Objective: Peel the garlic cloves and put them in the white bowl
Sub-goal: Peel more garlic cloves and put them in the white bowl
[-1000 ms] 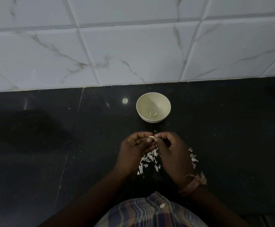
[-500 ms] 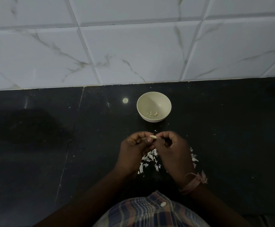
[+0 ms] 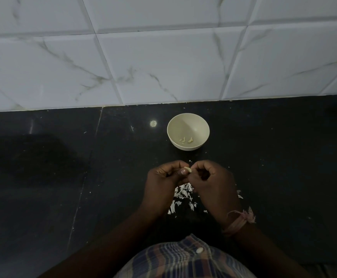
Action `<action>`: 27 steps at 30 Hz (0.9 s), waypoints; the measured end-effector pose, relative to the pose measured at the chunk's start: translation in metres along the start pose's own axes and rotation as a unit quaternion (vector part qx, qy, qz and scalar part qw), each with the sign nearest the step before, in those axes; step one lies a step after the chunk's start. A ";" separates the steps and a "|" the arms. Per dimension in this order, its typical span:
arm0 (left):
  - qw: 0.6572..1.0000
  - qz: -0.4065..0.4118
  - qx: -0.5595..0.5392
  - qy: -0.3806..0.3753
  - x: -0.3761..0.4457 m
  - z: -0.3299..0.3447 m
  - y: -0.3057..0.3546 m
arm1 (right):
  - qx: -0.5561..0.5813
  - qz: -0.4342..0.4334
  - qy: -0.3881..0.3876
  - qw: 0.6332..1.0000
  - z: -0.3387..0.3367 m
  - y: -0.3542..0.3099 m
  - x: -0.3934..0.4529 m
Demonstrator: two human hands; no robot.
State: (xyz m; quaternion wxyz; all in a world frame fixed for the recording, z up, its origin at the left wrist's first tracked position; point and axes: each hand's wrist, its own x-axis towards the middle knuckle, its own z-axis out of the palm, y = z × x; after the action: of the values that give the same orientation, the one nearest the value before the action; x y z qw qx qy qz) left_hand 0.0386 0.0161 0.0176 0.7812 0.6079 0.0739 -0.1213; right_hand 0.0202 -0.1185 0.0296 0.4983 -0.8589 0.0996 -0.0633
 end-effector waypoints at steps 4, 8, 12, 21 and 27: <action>0.997 -0.036 -0.075 0.011 0.003 0.003 -0.005 | 0.019 0.016 0.007 1.000 0.000 -0.002 0.000; 0.983 -0.092 -0.160 -0.013 0.005 0.003 -0.010 | 0.024 0.016 0.023 0.999 0.002 -0.004 -0.001; 0.981 -0.096 -0.168 -0.026 0.006 0.003 -0.009 | 0.015 -0.001 0.022 1.000 0.001 -0.001 -0.001; 0.972 -0.117 -0.200 -0.037 0.008 0.001 -0.010 | 0.034 0.046 0.014 0.998 0.006 0.000 -0.002; 0.967 -0.124 -0.219 -0.028 0.007 0.000 -0.013 | 0.115 0.120 -0.011 0.986 0.006 -0.005 -0.002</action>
State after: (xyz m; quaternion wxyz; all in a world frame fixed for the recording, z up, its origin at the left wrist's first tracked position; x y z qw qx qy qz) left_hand 0.0416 0.0122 0.0041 0.8758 0.4047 0.1516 -0.2148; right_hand 0.0199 -0.1101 0.0308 0.5985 -0.7787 0.1881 -0.0045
